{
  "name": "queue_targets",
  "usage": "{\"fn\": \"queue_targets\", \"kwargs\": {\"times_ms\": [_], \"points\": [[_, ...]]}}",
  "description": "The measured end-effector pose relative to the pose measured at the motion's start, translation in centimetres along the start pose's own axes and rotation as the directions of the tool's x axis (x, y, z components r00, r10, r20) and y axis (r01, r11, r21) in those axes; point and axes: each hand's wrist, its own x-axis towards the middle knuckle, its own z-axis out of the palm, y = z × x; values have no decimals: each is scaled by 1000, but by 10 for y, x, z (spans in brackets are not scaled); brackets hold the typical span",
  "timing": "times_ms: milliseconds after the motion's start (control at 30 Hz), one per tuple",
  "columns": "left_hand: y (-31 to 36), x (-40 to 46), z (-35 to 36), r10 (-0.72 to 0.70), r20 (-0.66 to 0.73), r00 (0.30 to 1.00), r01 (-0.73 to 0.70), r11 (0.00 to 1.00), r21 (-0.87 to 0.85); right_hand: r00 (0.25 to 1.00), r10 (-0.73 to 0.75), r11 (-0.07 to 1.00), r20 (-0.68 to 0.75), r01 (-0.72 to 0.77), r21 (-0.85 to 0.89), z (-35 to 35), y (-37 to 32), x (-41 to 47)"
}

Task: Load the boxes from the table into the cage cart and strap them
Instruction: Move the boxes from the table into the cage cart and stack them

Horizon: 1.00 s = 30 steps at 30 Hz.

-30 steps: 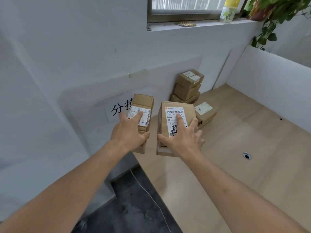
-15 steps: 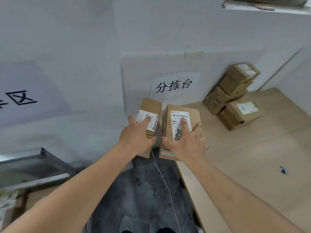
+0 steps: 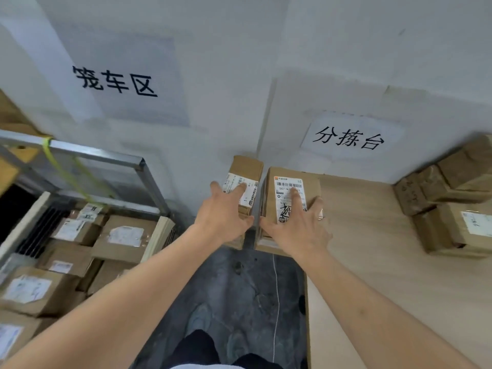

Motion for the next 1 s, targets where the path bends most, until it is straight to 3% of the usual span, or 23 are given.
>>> {"fn": "queue_targets", "kwargs": {"times_ms": [467, 1000], "points": [[-63, -80, 2, -337, -111, 935, 324, 939, -116, 936, -326, 938, 132, 338, -78, 42, -59, -34], [-238, -162, 2, -665, -69, 744, 618, 724, -307, 747, -575, 739, 334, 649, -179, 136, -203, -108]]}}
